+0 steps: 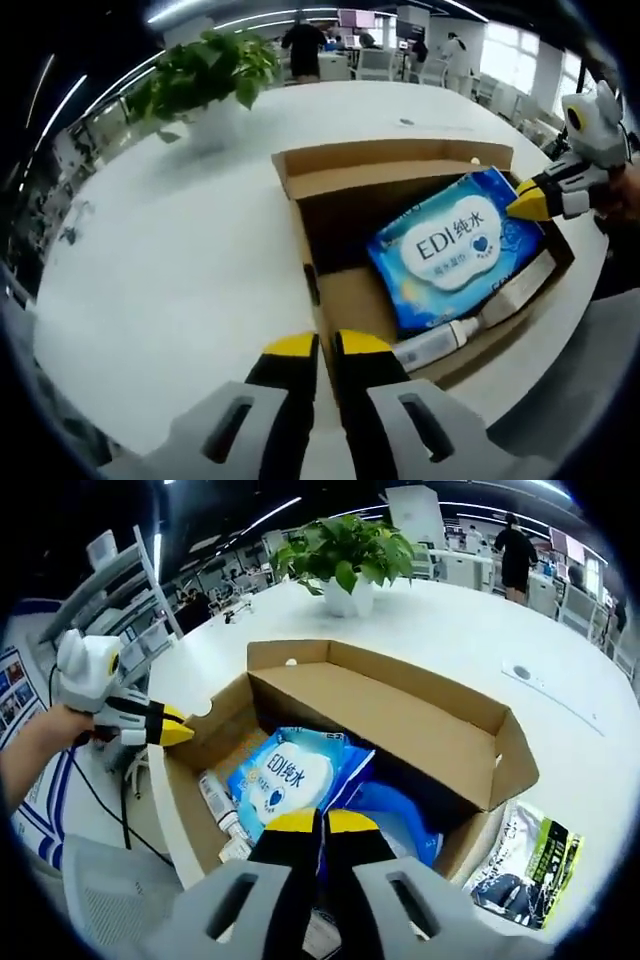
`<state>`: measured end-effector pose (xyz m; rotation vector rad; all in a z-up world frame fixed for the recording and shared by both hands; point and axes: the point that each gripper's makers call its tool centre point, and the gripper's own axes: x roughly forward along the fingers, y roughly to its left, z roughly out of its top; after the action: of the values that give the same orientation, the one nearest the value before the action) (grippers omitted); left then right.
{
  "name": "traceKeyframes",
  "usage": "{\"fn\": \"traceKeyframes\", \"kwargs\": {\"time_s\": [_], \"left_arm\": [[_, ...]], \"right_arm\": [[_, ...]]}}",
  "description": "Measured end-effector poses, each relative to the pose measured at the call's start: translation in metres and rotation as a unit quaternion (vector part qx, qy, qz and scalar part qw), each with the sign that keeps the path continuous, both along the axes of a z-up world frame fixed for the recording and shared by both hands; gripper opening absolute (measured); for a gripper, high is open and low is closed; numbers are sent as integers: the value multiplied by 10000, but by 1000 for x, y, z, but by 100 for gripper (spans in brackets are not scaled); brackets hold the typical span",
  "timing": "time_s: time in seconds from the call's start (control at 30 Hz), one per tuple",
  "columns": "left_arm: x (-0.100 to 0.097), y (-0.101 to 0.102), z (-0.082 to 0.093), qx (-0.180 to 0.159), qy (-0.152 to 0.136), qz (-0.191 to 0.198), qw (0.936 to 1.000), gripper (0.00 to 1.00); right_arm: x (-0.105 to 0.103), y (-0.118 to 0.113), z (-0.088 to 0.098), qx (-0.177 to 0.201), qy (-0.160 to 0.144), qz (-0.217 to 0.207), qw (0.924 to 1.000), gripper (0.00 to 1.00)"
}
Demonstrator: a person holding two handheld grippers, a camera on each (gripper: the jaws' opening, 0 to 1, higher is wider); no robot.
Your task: Operate the shoe box by opening the lid, removing the specified soft item, and placing it in the target area until the item is outside and the box remains undamaged.
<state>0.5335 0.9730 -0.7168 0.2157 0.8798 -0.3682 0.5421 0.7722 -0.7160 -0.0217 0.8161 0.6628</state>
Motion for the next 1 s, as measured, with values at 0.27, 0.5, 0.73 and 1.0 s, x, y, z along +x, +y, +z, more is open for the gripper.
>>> {"fn": "traceKeyframes", "kwargs": {"time_s": [0.27,0.5,0.73,1.0], "left_arm": [[10,-12,24,28,-290,-252,9993,10],[10,-31,16,7,-94,-578,9983,13],[8,-50,1,-140,227,-853,9960,16],[2,-71,-17,-506,694,-1026,9910,17]], "right_arm": [[-2,-7,-1,-106,-39,8,9999,0],[-4,-19,-5,-163,-20,-74,9998,0],[-5,-22,-7,-226,-51,-68,9997,0],[-5,-25,-11,-345,-87,-11,9994,0]]}}
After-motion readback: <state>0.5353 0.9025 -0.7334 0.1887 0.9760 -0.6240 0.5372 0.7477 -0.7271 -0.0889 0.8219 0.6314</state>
